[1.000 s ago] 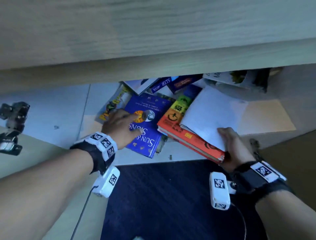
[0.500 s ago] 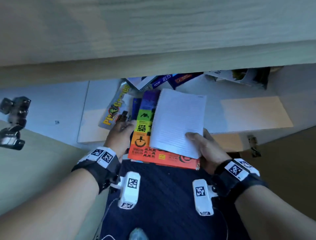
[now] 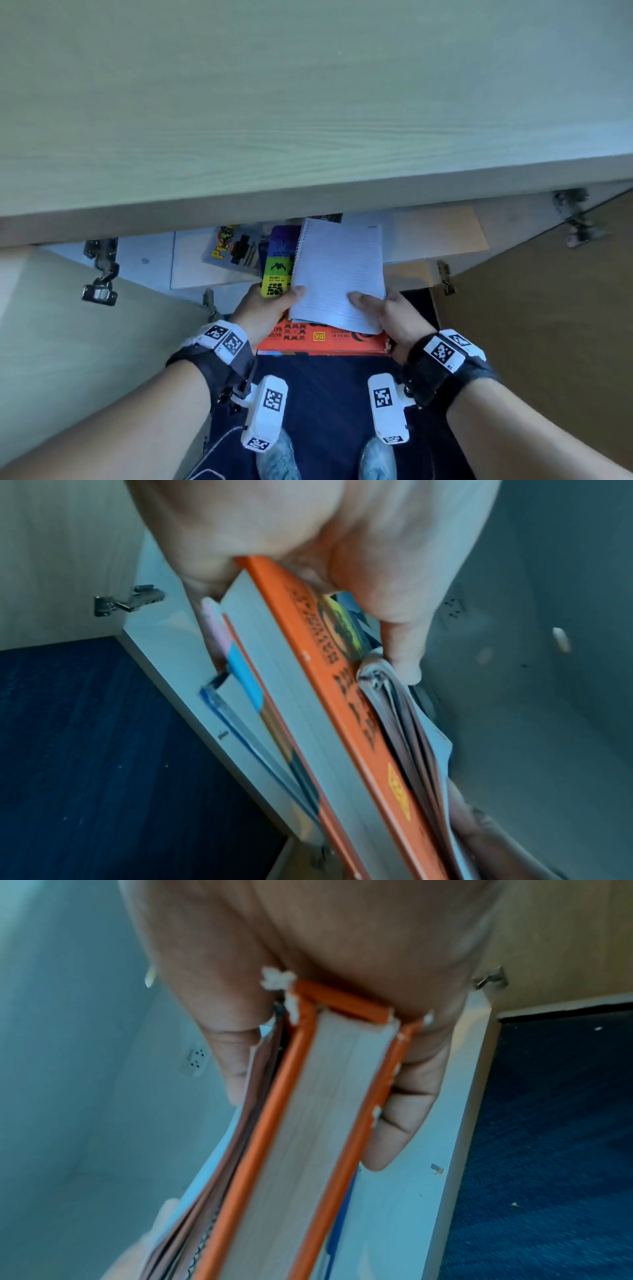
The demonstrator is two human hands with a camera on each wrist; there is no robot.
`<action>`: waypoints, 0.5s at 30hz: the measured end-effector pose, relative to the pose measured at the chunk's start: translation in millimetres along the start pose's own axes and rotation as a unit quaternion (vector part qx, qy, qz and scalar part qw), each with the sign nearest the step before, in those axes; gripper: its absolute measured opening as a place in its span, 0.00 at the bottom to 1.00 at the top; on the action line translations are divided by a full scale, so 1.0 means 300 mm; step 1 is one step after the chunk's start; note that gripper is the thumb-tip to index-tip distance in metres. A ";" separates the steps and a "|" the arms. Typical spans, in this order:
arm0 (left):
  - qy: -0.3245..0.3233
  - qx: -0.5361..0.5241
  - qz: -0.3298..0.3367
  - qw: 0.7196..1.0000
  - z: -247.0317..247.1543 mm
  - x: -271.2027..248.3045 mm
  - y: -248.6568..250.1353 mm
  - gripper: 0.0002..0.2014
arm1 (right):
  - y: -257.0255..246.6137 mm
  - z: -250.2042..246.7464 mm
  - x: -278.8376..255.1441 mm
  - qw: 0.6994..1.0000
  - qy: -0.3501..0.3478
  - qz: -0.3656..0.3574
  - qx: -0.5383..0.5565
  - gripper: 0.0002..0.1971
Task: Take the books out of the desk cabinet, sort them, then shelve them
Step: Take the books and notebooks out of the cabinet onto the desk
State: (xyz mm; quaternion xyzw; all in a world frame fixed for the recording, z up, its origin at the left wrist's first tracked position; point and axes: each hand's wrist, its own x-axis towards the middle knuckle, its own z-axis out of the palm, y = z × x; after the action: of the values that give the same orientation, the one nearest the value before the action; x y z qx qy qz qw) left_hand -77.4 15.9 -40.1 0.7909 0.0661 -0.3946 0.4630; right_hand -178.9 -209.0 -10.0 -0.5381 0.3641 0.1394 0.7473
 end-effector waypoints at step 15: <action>-0.363 0.017 0.154 0.919 0.251 -0.926 0.757 0.07 | -0.515 -0.341 -1.217 0.989 0.108 -0.067 -0.073 0.14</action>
State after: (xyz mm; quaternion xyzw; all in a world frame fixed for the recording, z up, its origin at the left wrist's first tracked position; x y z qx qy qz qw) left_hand -201.9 -98.5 285.1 0.6013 -0.2359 -0.5798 0.4967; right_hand -380.5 -293.5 336.1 -0.6264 0.3948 0.0559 0.6698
